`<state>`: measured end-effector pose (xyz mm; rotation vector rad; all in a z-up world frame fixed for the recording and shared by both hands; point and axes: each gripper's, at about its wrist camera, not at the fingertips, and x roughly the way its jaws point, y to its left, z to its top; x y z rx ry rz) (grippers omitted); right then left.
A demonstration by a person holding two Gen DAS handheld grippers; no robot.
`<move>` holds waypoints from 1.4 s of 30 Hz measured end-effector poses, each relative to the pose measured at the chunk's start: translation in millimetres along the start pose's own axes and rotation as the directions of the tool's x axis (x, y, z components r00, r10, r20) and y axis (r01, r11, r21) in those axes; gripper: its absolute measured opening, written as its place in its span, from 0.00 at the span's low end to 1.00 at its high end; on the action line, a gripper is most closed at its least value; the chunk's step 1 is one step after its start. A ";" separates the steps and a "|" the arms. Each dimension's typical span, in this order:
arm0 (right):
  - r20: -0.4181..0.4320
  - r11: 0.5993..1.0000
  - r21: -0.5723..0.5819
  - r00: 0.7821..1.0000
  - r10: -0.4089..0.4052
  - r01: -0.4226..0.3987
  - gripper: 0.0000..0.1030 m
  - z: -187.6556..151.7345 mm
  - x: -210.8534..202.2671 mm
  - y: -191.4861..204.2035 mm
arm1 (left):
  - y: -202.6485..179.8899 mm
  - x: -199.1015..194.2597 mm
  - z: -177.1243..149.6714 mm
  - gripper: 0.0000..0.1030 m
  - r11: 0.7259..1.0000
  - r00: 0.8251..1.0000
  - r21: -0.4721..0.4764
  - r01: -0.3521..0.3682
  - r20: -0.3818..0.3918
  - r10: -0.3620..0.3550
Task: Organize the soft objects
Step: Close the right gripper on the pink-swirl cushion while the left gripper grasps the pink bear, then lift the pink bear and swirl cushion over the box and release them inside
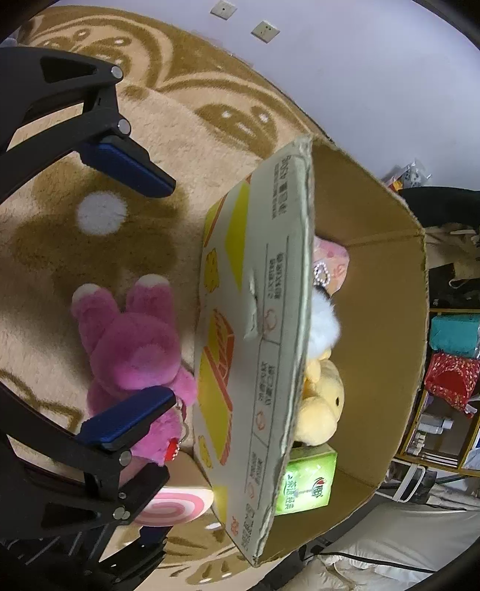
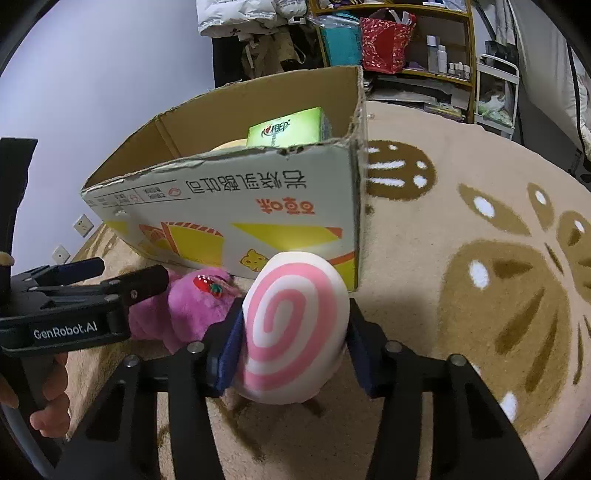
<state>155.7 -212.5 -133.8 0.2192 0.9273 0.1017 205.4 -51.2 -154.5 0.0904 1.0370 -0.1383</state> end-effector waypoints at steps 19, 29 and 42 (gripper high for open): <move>-0.006 0.998 0.017 0.998 -0.061 0.061 0.51 1.8 -6.8 -10.3 | 5.0 12.9 -18.9 0.91 0.990 0.995 -0.111 0.088 -0.035 -0.092; -0.008 0.998 0.021 0.998 -0.064 0.064 0.51 0.3 -8.1 -12.9 | 1.1 7.8 -29.4 0.62 0.979 0.985 -0.123 0.161 -0.038 -0.167; 0.000 0.997 0.033 0.998 -0.069 0.069 0.51 -1.6 -11.1 -14.4 | -3.0 -7.6 -23.2 0.39 0.989 0.991 -0.067 0.132 -0.012 -0.133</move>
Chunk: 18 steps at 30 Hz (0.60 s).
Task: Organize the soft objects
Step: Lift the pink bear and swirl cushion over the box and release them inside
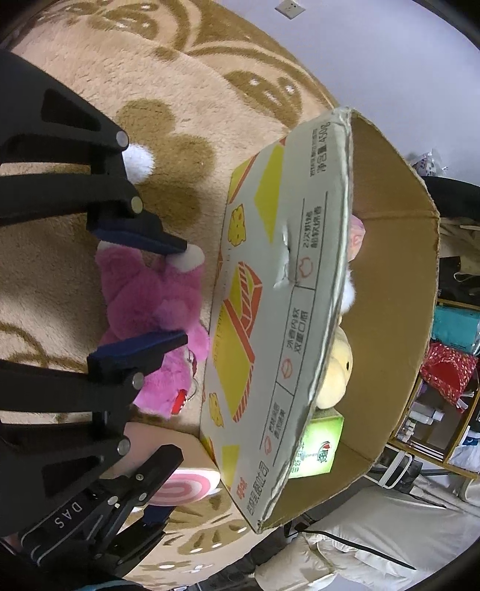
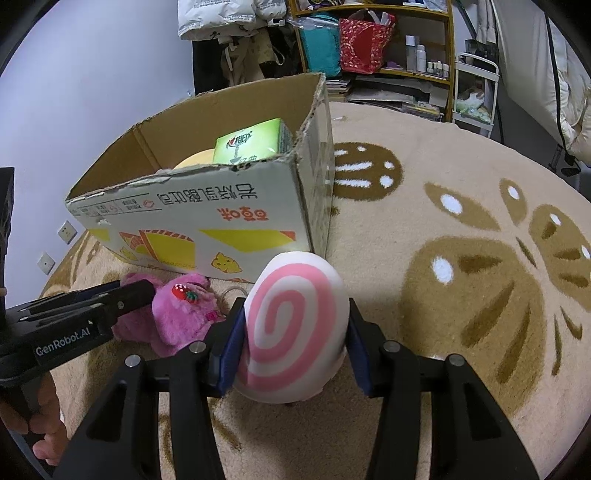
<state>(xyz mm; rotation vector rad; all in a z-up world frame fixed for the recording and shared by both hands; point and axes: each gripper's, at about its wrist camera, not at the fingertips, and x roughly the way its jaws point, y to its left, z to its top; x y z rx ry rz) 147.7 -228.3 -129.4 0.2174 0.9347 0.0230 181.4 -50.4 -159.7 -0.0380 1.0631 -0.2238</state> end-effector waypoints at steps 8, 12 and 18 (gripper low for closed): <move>0.000 1.000 0.000 1.000 -0.003 0.003 0.51 0.3 -1.6 1.4 | 2.6 -6.2 1.0 0.58 1.000 1.000 -0.004 0.008 0.016 -0.008; 0.006 1.000 0.002 1.000 -0.014 0.014 0.51 1.7 -5.3 -1.4 | 3.5 -16.0 4.7 0.67 0.999 1.000 0.044 -0.006 0.007 0.006; 0.005 1.000 0.002 1.000 -0.021 0.021 0.51 5.2 -9.2 -3.2 | -13.6 -38.9 7.5 0.84 0.977 0.998 0.205 -0.062 0.038 0.055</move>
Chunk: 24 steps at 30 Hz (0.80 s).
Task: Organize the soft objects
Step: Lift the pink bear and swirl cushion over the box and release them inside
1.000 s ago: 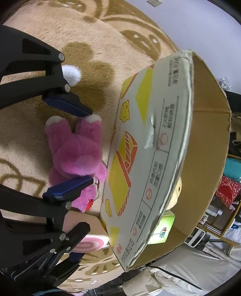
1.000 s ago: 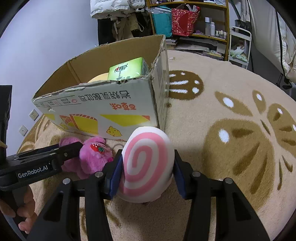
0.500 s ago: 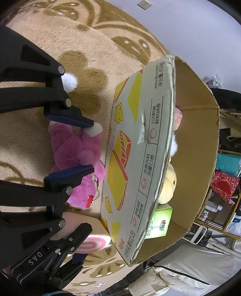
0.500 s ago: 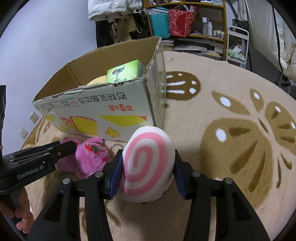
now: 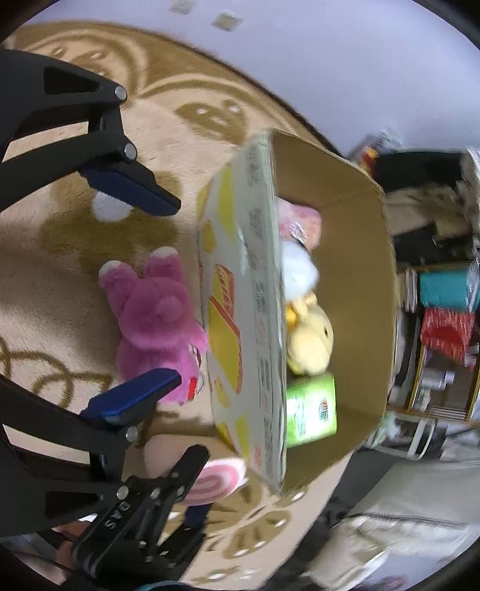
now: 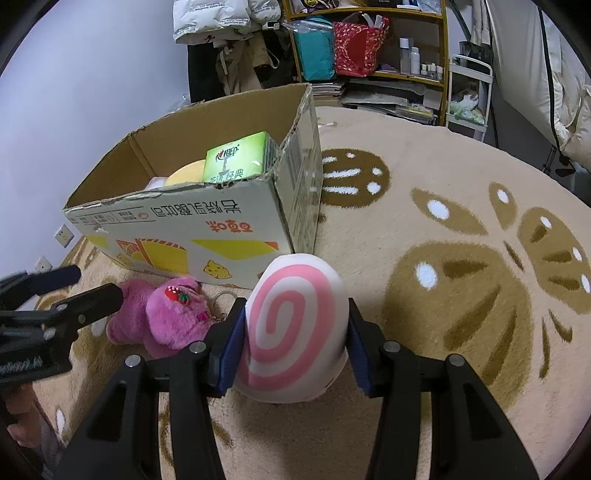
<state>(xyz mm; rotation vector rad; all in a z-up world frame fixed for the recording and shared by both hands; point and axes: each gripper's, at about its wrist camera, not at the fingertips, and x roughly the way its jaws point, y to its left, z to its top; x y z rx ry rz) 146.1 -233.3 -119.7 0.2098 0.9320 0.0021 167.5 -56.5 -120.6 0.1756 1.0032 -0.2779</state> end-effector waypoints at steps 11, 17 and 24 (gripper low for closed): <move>0.017 0.999 0.053 1.000 0.003 -0.004 0.51 7.8 -9.9 -19.9 | -46.8 7.1 4.1 0.92 0.953 0.999 0.302 -0.013 -0.041 0.027; 0.002 0.998 0.059 1.000 0.016 -0.016 0.51 9.0 -5.5 -19.8 | -60.9 20.7 1.3 0.92 0.936 0.998 0.352 0.008 -0.067 0.017; -0.022 0.998 0.066 1.000 0.022 -0.020 0.51 7.3 1.7 -21.0 | -76.1 46.6 4.9 0.92 0.927 0.995 0.373 0.028 -0.100 0.010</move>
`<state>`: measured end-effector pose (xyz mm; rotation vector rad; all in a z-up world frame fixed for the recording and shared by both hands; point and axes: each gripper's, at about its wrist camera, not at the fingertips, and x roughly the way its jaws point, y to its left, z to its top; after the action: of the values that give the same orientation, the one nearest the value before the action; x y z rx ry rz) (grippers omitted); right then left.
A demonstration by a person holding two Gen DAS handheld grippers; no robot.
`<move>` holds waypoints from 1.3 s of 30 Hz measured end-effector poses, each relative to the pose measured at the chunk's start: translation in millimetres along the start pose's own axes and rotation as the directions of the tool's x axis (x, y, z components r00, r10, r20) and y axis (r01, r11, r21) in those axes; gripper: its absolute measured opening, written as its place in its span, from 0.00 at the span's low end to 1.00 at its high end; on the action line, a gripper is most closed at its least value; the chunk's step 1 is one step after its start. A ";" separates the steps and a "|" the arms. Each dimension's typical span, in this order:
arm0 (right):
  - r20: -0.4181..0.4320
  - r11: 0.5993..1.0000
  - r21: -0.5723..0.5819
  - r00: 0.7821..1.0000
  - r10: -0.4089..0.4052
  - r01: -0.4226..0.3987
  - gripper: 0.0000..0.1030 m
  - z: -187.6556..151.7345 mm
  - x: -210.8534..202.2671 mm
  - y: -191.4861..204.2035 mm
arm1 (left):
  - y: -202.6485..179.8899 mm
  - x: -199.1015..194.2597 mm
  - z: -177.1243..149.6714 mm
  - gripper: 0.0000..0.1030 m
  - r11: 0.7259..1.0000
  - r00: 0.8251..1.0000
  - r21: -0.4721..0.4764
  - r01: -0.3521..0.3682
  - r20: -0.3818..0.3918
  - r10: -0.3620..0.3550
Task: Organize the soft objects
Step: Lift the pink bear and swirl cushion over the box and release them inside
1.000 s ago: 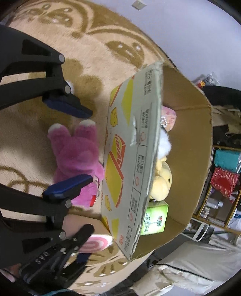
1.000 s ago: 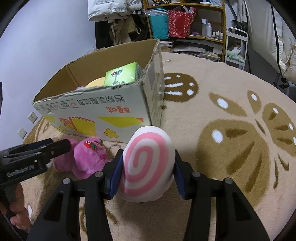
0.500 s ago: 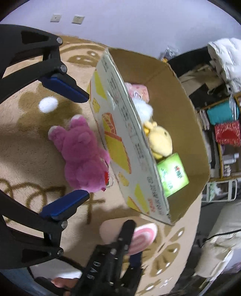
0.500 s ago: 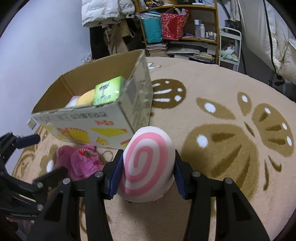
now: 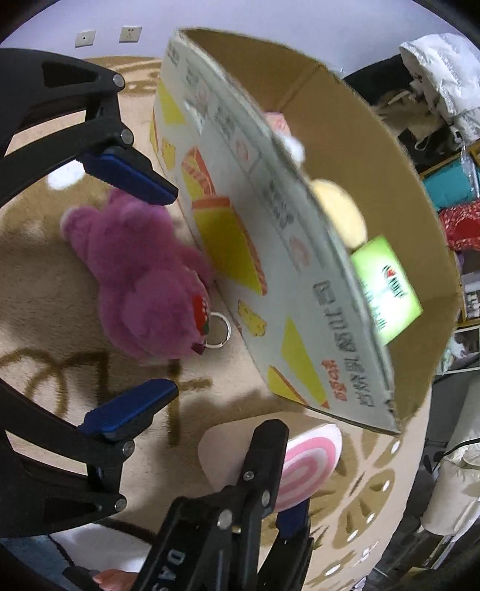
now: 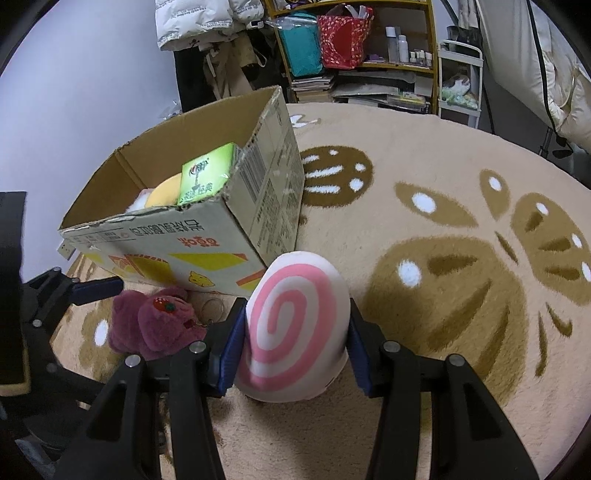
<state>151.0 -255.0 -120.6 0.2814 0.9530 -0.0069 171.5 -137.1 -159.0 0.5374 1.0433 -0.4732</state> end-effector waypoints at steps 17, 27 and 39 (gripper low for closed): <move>0.020 1.000 0.015 1.000 0.024 -0.024 0.50 -2.6 -5.5 -0.6 | -7.9 7.4 -10.3 0.70 0.995 0.995 -0.028 -0.093 0.028 0.093; 0.046 0.998 -0.011 0.997 0.068 -0.067 0.43 -6.6 -21.3 10.7 | 4.2 -18.7 -25.5 0.44 0.978 0.989 -0.176 -0.113 0.079 0.128; 0.047 0.996 -0.043 0.995 0.086 -0.084 0.38 -15.2 -28.5 20.4 | 35.7 -33.4 -34.0 0.41 0.949 0.987 -0.307 -0.064 0.120 0.106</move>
<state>124.9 -235.1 -101.2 0.2828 0.8912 0.0836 155.9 -84.6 -135.8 0.2712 0.9362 -0.2617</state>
